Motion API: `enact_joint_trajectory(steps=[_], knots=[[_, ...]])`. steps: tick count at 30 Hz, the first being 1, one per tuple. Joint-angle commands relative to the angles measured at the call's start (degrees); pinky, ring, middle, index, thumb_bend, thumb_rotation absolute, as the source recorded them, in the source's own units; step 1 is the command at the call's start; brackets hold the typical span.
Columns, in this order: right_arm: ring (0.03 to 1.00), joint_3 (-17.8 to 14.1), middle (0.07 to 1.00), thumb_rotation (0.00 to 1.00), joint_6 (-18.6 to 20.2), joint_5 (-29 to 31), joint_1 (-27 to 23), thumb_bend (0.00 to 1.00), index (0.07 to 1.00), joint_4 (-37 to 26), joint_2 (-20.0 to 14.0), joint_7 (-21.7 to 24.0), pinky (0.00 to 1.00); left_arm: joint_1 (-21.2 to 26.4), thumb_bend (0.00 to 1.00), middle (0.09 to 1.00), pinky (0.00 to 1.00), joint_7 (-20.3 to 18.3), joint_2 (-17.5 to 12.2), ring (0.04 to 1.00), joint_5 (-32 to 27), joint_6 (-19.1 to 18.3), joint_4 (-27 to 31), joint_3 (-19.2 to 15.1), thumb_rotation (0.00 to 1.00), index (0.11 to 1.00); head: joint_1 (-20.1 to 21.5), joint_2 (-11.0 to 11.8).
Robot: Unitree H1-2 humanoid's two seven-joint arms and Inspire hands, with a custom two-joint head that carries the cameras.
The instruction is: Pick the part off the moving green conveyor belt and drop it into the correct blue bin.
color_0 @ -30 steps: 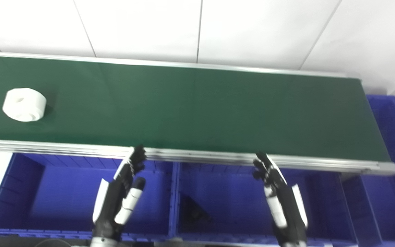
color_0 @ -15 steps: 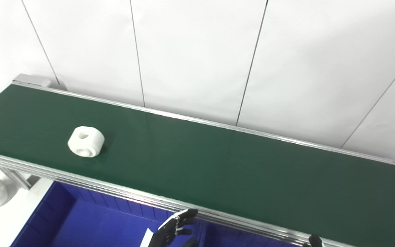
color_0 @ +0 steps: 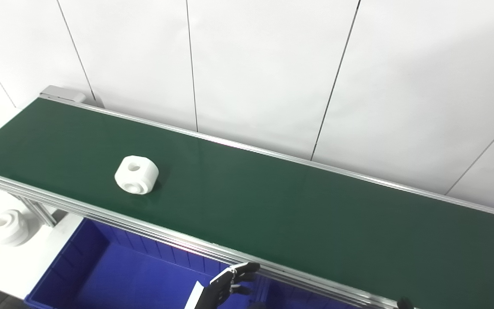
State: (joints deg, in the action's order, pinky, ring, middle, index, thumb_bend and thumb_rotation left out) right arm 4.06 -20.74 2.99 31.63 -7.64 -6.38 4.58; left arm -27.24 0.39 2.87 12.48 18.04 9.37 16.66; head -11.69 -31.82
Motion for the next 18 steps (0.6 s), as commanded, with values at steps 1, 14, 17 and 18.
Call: enact_joint_trajectory(steps=[1, 14, 17, 18], knots=[[0.995, -0.04, 1.000, 1.00, -0.48, -0.42, 0.41, 0.73, 1.000, -2.44, 0.72, -0.17, 1.00, 2.45, 0.84, 0.708, 0.58, -0.73, -1.80, 0.676, -1.74, 3.25, 4.99, -1.01, 0.45, 0.685, 0.32, -1.01], [0.982, -0.18, 1.000, 1.00, -1.49, 0.45, -0.83, 0.73, 1.000, -1.56, 0.87, 0.56, 1.00, 23.44, 0.86, 0.803, 0.64, -7.09, -16.80, 0.769, 12.84, -1.66, 14.61, -10.77, 0.48, 0.776, -0.42, -2.32], [0.977, -0.19, 1.000, 1.00, -0.95, -0.48, -1.08, 0.75, 1.000, -1.53, 0.90, 0.38, 1.00, 28.62, 0.86, 0.839, 0.71, -7.75, -19.55, 0.815, 15.30, -1.08, 11.13, -11.47, 0.45, 0.795, 0.17, -2.32], [0.977, -0.16, 1.000, 1.00, -0.79, -0.62, -1.14, 0.75, 1.000, -1.53, 0.93, 0.35, 1.00, 29.50, 0.87, 0.845, 0.72, -7.70, -19.99, 0.821, 15.69, -0.73, 10.26, -11.56, 0.45, 0.798, 0.17, -2.32]])
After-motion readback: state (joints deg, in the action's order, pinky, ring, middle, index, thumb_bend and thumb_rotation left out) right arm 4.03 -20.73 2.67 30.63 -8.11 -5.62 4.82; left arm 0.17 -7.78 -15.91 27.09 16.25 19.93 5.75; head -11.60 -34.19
